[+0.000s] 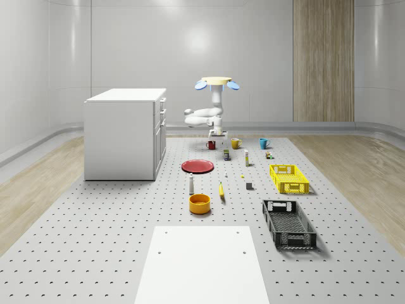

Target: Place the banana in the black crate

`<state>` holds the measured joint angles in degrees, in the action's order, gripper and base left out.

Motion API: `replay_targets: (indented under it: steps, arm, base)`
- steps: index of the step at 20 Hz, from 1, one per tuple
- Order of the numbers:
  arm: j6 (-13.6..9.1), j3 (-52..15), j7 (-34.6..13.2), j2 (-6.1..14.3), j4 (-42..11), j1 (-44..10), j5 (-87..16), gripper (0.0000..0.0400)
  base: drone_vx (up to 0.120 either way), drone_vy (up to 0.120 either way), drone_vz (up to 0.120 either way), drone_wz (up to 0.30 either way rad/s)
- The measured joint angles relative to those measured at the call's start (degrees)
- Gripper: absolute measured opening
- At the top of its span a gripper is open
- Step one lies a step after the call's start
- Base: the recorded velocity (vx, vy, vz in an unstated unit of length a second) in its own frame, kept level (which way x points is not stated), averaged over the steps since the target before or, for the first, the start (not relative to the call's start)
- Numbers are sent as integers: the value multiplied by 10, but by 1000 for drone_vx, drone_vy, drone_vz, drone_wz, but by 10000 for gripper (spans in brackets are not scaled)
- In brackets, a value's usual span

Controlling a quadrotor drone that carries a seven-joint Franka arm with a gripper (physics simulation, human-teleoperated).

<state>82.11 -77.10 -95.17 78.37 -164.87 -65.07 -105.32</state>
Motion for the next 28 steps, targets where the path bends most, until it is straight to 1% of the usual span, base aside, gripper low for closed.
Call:
replay_targets:
  steps: [2, 28]
  arm:
    - [3, -1, -1, 3, 0, -1, 2, 400]
    - [39, -8, -9, 42, 2, -10, 18, 400]
  base:
    - [120, 0, -120, 0]
    - [120, 0, 0, 0]
